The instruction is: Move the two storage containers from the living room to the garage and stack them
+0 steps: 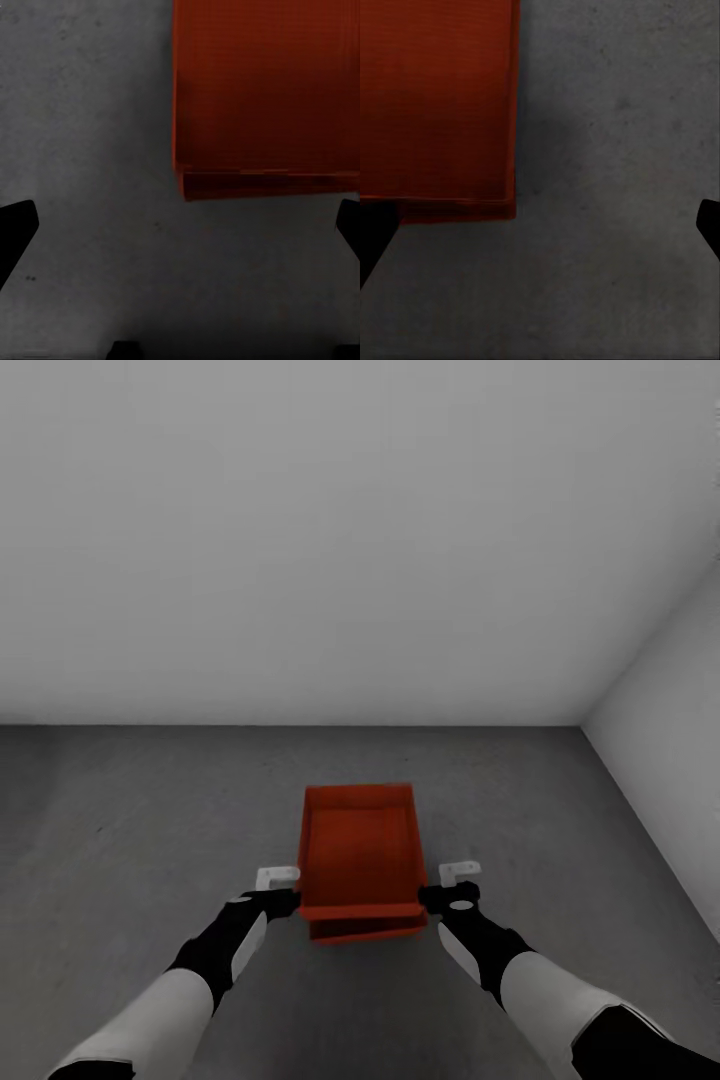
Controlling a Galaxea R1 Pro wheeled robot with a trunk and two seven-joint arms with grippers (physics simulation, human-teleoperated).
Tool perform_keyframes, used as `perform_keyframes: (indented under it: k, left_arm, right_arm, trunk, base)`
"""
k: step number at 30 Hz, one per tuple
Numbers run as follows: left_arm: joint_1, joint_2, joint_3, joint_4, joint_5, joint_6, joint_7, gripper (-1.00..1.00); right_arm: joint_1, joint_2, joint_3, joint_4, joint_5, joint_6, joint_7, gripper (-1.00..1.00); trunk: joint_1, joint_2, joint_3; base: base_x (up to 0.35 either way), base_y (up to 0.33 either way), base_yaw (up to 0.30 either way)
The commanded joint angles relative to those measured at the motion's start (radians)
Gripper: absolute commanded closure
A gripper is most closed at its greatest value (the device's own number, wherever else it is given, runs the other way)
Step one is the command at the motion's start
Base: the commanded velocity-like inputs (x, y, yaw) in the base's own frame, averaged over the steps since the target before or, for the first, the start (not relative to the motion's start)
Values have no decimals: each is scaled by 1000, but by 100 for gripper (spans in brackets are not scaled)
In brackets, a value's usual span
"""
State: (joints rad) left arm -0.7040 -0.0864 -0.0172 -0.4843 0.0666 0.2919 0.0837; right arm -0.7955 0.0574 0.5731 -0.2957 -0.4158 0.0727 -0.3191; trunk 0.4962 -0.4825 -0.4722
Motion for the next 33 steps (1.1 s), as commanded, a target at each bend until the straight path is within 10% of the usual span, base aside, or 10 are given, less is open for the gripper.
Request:
perform_keyframes:
  k: [1,14,33]
  left_arm:
    - [0,0,-2,-2,7,6,6,-100]
    - [0,6,-6,27,13,5,3,-100]
    - [0,35,0,332,24,-9,2,-100]
  right_arm:
    - [-1,-1,8,-2,-4,7,-7,-100]
    - [1,-1,10,14,-2,16,-6,-100]
    - [2,-1,10,52,-4,18,-3,-100]
  trunk:
    - [0,-1,0]
    - [0,-1,2]
    - [0,-1,2]
  base:
    - [-339,0,0]
    - [-66,0,0]
    - [-120,0,0]
